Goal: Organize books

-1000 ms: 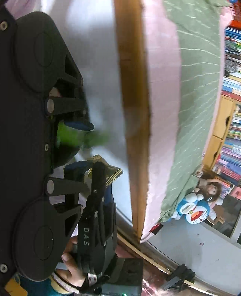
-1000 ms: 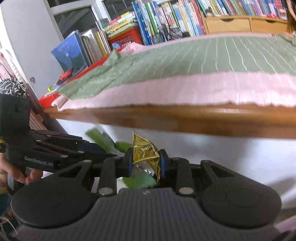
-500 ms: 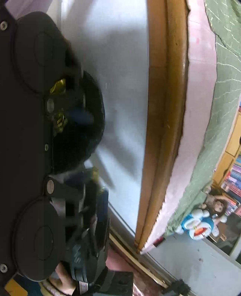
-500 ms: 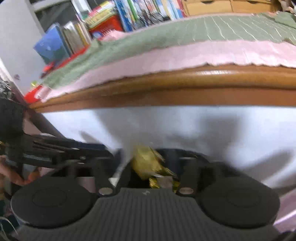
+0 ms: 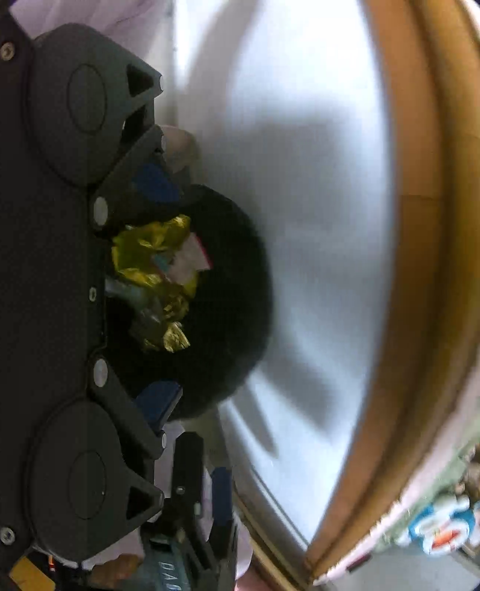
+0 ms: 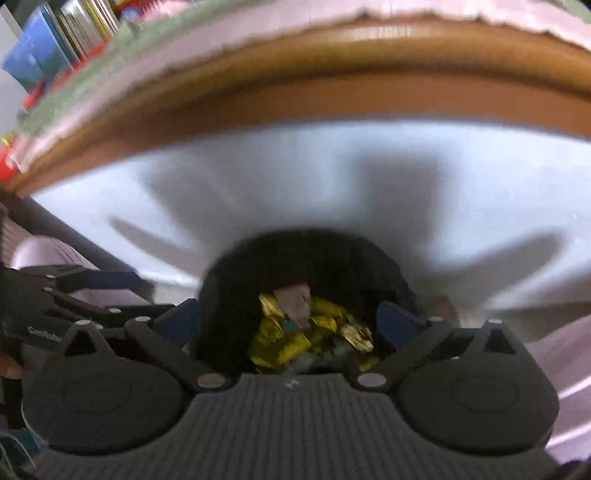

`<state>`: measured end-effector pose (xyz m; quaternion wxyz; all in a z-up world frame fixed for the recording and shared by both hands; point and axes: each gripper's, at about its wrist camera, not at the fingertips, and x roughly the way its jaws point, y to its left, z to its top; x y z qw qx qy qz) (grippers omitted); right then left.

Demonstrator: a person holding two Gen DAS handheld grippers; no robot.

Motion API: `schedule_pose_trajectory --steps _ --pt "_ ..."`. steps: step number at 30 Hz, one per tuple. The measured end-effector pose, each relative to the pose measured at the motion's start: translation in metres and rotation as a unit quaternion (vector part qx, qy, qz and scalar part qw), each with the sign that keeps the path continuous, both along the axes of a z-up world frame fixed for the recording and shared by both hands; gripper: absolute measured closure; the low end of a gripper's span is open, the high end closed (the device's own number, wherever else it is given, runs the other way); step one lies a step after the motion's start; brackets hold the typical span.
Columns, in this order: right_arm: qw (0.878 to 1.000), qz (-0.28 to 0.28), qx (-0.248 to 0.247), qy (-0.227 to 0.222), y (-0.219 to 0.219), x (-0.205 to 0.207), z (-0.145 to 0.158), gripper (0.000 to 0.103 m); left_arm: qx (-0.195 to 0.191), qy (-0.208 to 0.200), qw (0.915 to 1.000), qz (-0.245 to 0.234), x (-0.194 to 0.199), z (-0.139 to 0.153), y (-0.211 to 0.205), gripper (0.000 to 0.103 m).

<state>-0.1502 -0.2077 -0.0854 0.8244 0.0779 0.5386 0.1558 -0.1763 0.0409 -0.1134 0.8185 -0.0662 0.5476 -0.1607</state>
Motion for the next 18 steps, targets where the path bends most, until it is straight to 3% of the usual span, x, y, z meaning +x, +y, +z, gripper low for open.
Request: schedule_pose_trajectory --steps 3,7,12,18 --pt "0.996 -0.011 -0.055 0.064 0.010 0.004 -0.020 0.000 0.011 0.035 0.9985 0.040 -0.004 -0.021 0.004 0.000" --pt "0.986 -0.004 -0.087 0.145 0.017 -0.005 -0.057 0.000 0.037 0.073 0.9957 0.042 -0.010 -0.046 0.001 0.000" --pt "0.981 0.025 -0.114 0.155 0.025 -0.028 -0.075 0.000 0.079 0.096 0.9919 0.026 -0.017 -0.062 -0.012 0.000" --pt "0.980 0.028 -0.136 0.141 0.030 -0.028 -0.073 0.000 0.109 0.112 0.9877 0.003 -0.020 -0.075 -0.026 0.000"
